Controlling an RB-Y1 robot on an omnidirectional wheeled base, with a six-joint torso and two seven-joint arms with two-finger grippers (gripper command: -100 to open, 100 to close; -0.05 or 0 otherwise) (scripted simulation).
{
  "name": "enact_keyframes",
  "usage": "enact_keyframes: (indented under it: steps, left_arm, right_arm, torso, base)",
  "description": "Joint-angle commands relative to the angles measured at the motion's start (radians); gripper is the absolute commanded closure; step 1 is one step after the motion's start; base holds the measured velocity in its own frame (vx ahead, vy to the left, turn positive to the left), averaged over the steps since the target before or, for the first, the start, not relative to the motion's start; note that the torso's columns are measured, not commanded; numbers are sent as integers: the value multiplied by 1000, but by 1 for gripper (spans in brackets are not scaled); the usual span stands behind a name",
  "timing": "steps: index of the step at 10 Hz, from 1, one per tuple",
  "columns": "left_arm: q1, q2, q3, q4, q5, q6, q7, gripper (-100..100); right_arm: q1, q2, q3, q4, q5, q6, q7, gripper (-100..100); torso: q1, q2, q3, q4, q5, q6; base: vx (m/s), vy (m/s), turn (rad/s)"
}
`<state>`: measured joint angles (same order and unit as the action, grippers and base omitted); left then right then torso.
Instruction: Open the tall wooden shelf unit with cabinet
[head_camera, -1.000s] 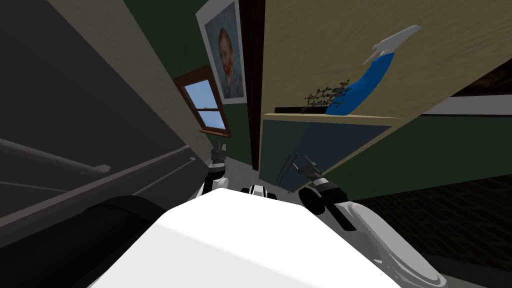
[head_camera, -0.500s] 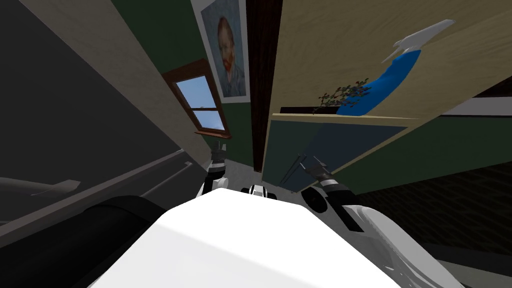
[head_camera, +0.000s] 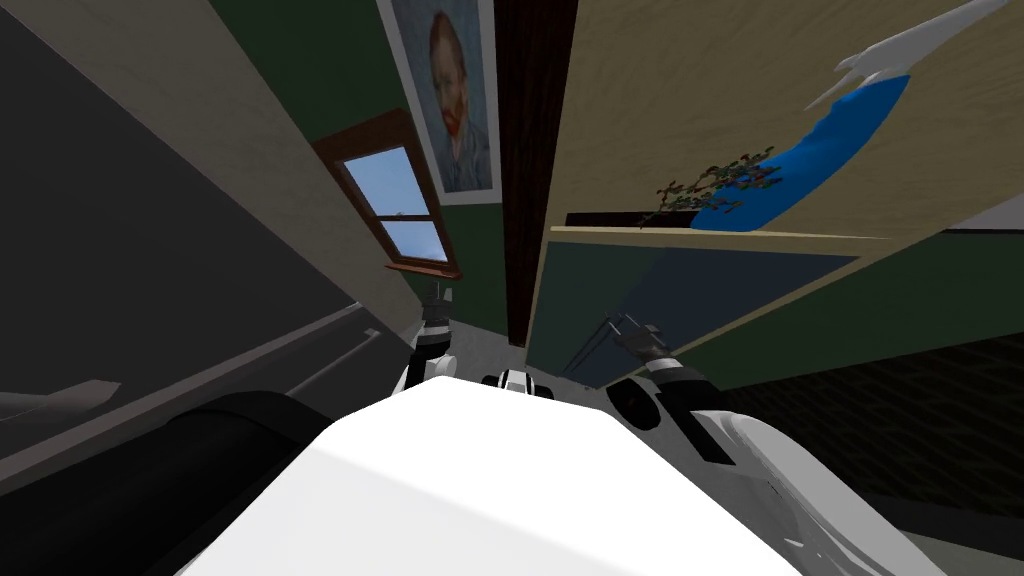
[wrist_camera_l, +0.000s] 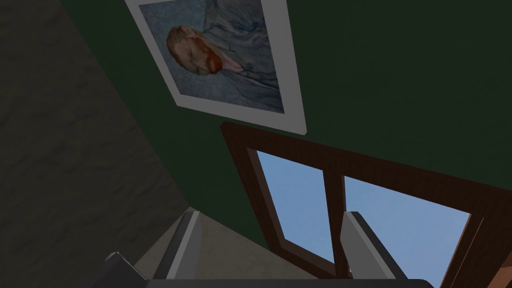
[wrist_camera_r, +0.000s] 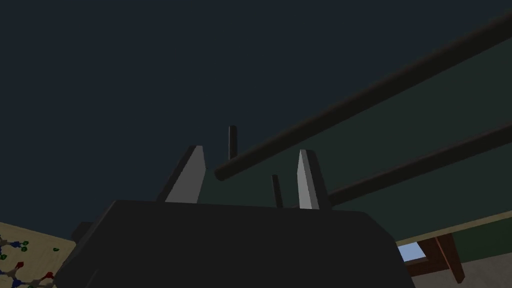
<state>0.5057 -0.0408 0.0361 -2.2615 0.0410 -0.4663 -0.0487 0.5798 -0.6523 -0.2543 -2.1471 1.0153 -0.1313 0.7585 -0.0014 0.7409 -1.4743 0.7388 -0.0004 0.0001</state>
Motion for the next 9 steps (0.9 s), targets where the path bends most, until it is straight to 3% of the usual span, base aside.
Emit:
enact_keyframes:
  steps: [1, 3, 9]
  left_arm:
    - [0, 0, 0, 0, 0, 0, 0, 0]
    - [0, 0, 0, 0, 0, 0, 0, 0]
    - [0, 0, 0, 0, 0, 0, 0, 0]
  right_arm:
    - [1, -3, 23, -25, 2, -29, 6, 100]
    - [2, -7, 46, -51, 4, -58, 12, 100]
    - [5, -17, 116, -127, 9, -144, 31, 100]
  torso:
    - [0, 4, 3, -2, -2, -4]
    - [-1, 3, 3, -1, -2, 3]
    - [1, -2, -1, 0, 1, 0]
  base:
    - [-86, -170, 124]
    - [-108, -150, 90]
    - [-129, -162, 82]
